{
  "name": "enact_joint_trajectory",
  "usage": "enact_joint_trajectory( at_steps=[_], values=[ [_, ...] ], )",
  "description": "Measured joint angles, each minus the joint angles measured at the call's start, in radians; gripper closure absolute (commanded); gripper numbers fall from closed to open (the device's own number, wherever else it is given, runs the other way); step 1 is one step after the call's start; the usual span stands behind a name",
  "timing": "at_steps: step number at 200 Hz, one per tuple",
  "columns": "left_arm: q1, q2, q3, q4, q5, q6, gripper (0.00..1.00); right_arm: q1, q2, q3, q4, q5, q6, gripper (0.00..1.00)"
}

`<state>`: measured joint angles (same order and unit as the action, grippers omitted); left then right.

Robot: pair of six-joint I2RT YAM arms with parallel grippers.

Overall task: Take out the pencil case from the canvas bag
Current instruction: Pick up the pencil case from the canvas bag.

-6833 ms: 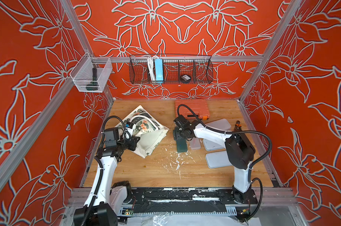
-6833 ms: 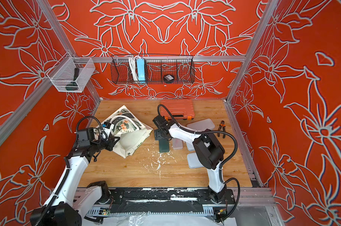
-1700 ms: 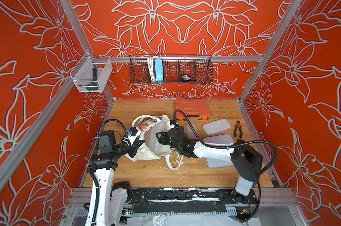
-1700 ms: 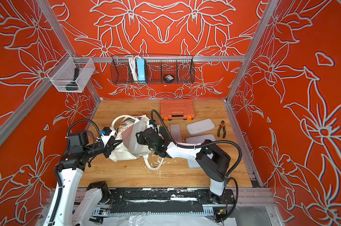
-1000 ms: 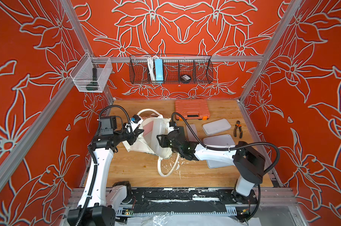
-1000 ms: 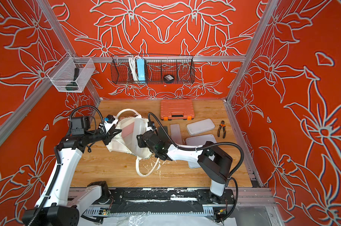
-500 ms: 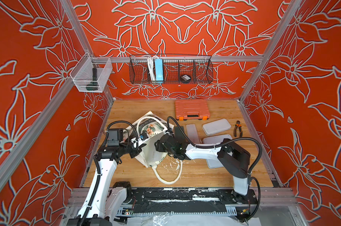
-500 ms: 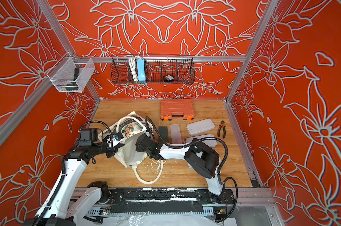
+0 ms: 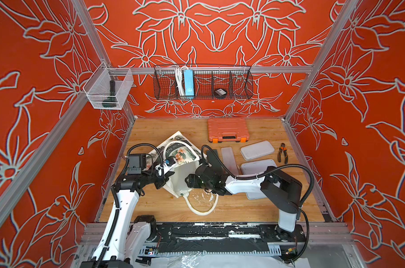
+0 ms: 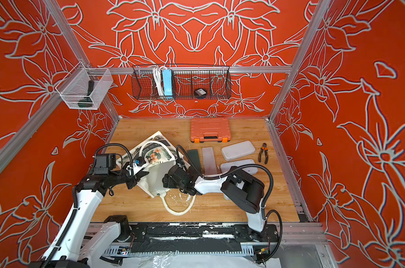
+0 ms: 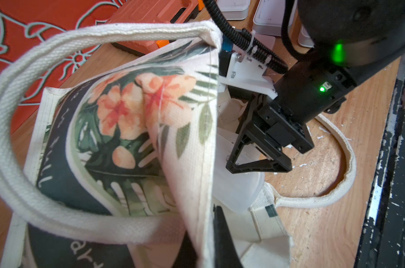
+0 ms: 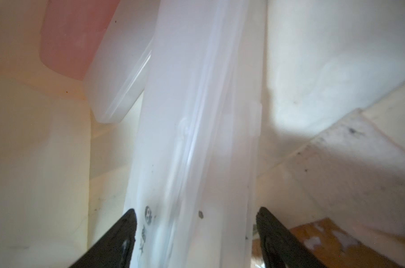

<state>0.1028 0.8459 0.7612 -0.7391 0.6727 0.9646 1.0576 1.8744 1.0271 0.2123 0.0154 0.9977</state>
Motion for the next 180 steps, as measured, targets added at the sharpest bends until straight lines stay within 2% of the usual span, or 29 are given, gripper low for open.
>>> enact_joint_trajectory(
  at_steps=[37,135,180],
  values=[
    [0.0,0.0,0.004,-0.001,0.002,-0.012,1.0,0.0,-0.056,-0.042,0.015,-0.022,0.017,0.17],
    [-0.004,-0.018,0.004,-0.003,-0.01,-0.047,1.0,-0.005,-0.093,-0.161,0.069,-0.059,0.127,0.28],
    [-0.004,-0.022,0.013,-0.005,-0.01,-0.069,1.0,-0.026,-0.079,-0.248,0.251,-0.088,0.19,0.35]
  ],
)
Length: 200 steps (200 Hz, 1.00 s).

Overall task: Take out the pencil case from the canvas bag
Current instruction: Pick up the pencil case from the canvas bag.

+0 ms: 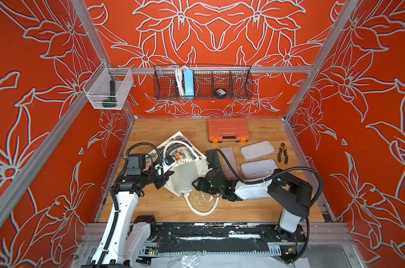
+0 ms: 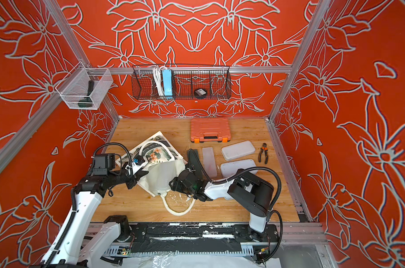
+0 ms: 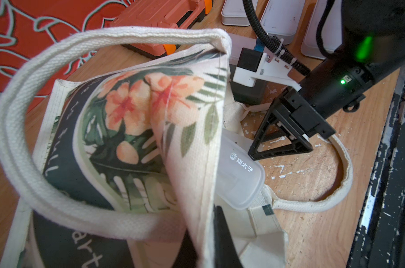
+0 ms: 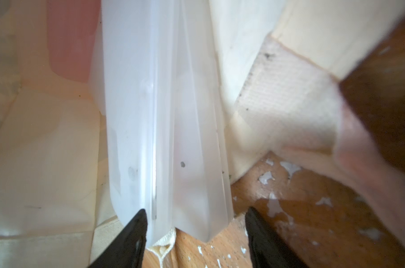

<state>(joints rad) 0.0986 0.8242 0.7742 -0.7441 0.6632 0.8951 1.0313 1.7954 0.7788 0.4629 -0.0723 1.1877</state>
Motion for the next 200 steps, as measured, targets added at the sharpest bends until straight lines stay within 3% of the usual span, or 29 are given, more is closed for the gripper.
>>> enact_joint_trajectory(
  at_steps=[49,96,200],
  values=[
    [0.0,-0.001,0.016,-0.002,0.0,-0.03,1.0,-0.012,0.077,-0.029,0.23,-0.047,0.031,0.35],
    [0.0,-0.02,0.021,-0.003,0.008,-0.066,1.0,-0.012,0.093,-0.048,0.324,-0.072,0.031,0.34],
    [-0.001,-0.037,0.021,-0.003,0.035,-0.096,1.0,-0.004,0.011,0.013,0.286,-0.161,-0.063,0.32]
  ],
)
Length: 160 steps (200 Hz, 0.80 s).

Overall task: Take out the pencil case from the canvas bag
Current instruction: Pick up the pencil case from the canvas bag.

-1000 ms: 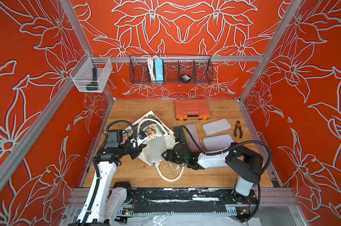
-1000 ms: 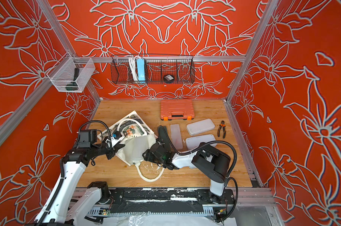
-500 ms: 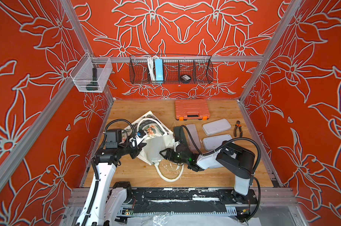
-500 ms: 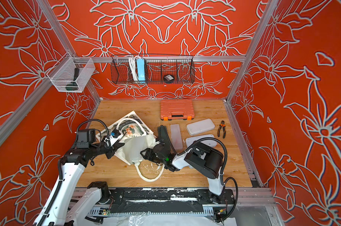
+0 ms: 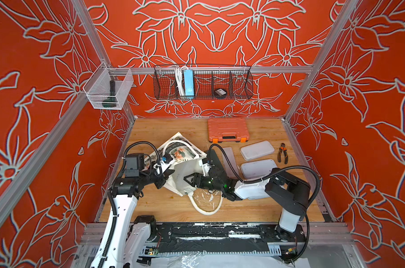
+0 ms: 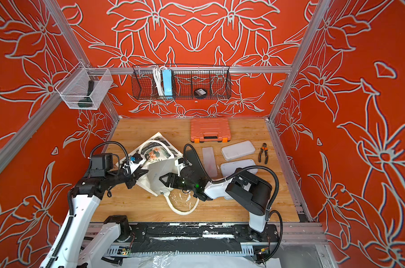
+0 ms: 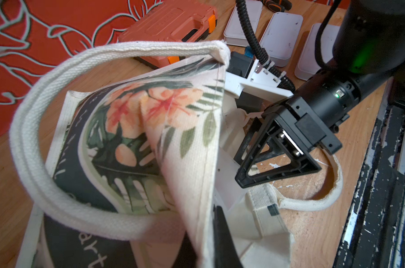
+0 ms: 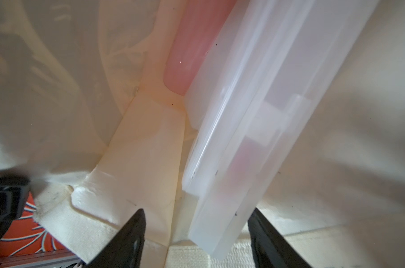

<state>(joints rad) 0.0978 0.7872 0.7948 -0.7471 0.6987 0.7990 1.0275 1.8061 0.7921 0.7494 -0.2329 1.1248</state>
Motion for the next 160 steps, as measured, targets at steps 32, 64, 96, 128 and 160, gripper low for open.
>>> enact_joint_trajectory(
  at_steps=[32,64,96,128,160],
  values=[
    [0.0,-0.001,0.0,0.0,0.005,-0.018,1.0,0.0,0.0,0.0,-0.087,0.008,0.012,0.34],
    [0.0,-0.005,0.0,0.0,0.01,-0.034,1.0,0.0,0.029,0.015,-0.095,0.008,0.042,0.35],
    [0.0,-0.008,0.0,0.0,0.011,-0.042,1.0,0.0,0.088,0.053,-0.085,0.008,0.07,0.35],
    [0.0,-0.008,0.0,0.0,0.011,-0.048,1.0,0.0,0.115,0.07,-0.074,0.025,0.095,0.45],
    [0.0,-0.011,0.0,0.003,0.009,-0.069,1.0,-0.001,0.113,0.078,-0.08,0.053,0.099,0.57]
  ],
)
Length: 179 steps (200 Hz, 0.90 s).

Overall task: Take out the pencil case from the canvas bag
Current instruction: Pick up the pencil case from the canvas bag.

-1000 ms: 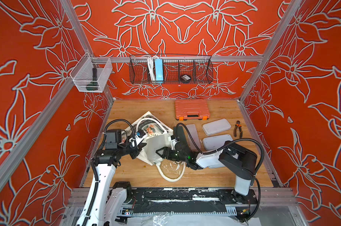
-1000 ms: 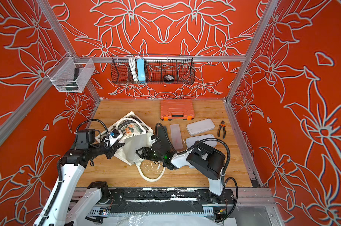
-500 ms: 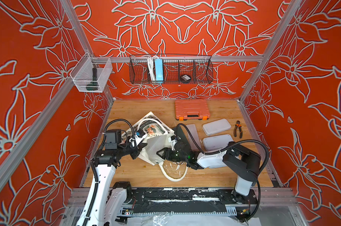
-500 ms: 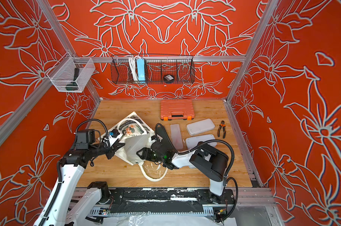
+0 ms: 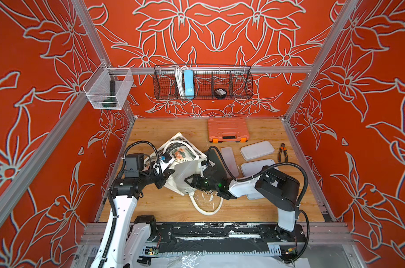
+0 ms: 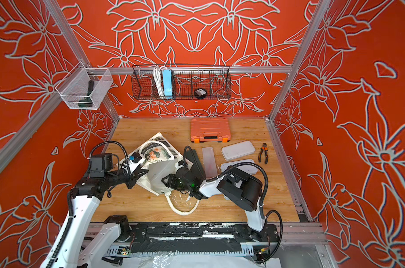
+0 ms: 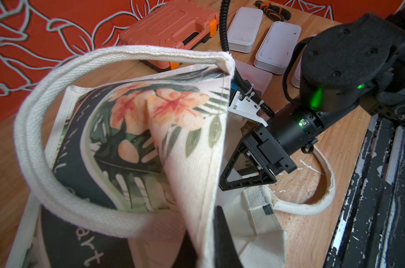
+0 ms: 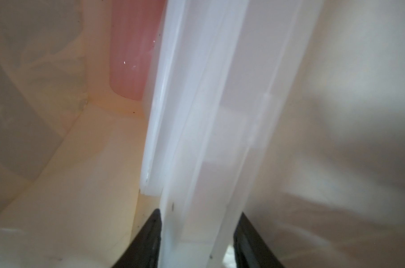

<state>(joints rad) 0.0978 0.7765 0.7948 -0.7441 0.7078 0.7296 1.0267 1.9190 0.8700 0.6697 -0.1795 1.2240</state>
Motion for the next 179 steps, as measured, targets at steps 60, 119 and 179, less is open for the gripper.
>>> enact_joint_trajectory(
  at_steps=[60,119,179],
  values=[
    [0.0,-0.013,0.0,0.036,-0.018,-0.079,1.0,-0.011,-0.079,0.058,-0.198,0.024,-0.072,0.67],
    [-0.001,0.011,0.016,0.062,-0.058,-0.151,1.0,-0.017,-0.189,0.131,-0.429,0.034,-0.211,0.72],
    [-0.001,0.068,0.076,0.057,-0.109,-0.243,1.0,-0.023,-0.203,0.147,-0.508,0.039,-0.248,0.76]
  ],
)
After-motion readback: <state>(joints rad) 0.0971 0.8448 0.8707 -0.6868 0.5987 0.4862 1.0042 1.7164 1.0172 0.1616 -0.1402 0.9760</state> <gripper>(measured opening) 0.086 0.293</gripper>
